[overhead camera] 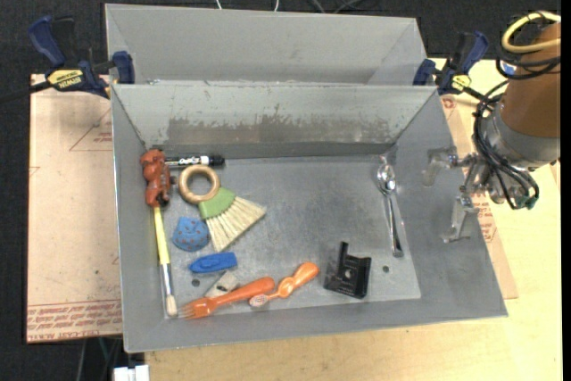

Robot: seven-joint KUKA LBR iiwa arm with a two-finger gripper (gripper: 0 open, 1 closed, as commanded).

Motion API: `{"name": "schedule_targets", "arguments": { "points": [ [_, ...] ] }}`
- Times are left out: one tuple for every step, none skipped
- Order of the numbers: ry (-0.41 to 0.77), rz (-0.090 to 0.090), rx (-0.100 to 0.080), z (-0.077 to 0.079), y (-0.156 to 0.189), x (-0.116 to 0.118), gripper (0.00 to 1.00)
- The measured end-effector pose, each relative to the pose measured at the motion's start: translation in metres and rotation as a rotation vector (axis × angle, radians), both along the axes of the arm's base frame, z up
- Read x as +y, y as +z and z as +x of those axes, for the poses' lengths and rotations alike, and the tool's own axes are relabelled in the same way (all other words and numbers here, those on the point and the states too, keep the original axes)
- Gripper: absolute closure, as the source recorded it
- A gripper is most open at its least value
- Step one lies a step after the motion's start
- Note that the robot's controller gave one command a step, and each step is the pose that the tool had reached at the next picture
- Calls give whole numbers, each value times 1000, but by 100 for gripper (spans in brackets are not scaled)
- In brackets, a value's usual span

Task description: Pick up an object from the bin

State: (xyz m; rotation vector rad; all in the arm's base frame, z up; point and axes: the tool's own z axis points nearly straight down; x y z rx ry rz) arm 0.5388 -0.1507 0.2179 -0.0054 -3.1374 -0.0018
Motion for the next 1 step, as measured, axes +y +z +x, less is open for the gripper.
{"name": "schedule_targets", "arguments": {
  "points": [
    [4, -1, -6, 2, 3, 1, 0]
  ]
}}
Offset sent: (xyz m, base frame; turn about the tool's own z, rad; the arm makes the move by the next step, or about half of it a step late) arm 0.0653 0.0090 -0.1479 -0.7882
